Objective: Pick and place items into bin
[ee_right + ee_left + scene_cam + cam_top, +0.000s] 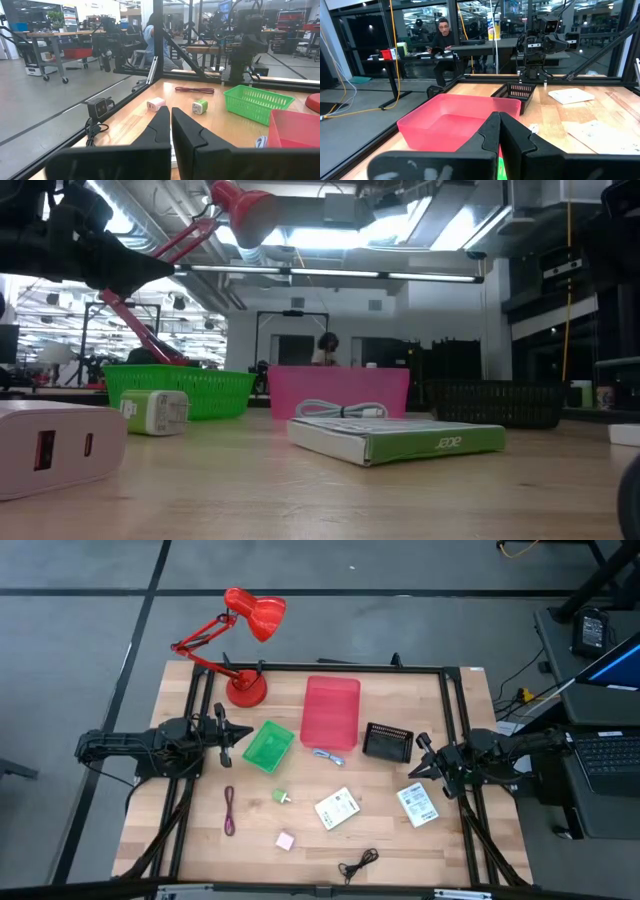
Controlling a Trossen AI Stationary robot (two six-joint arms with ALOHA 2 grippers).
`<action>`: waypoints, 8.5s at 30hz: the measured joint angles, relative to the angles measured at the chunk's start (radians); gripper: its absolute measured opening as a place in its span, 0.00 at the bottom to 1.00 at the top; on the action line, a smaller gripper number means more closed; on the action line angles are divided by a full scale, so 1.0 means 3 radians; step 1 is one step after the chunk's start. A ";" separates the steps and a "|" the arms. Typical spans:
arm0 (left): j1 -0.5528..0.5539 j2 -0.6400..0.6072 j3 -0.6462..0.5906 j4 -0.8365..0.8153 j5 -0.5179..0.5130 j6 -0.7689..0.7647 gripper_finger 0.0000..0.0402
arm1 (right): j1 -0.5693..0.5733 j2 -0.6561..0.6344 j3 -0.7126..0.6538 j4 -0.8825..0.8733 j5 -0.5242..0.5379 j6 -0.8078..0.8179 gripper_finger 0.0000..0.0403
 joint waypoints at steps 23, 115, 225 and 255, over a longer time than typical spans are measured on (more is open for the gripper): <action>0.0001 0.0000 -0.0001 0.0000 0.0000 0.0000 0.01 | 0.0000 -0.0001 0.0000 0.0000 0.0000 0.0000 0.00; -0.0001 0.0001 -0.0001 -0.0007 0.0605 -0.0392 0.01 | -0.0001 -0.0001 0.0000 0.0009 0.0319 -0.0009 0.00; -0.1276 0.5617 0.3098 0.0203 0.0473 -0.0572 0.00 | 0.1044 0.4457 0.1603 0.0782 0.1376 0.1301 0.00; -0.1389 0.6656 0.4365 -0.0554 0.0843 -0.0539 0.00 | 0.1042 0.4456 0.1601 0.0755 0.1545 0.1400 0.00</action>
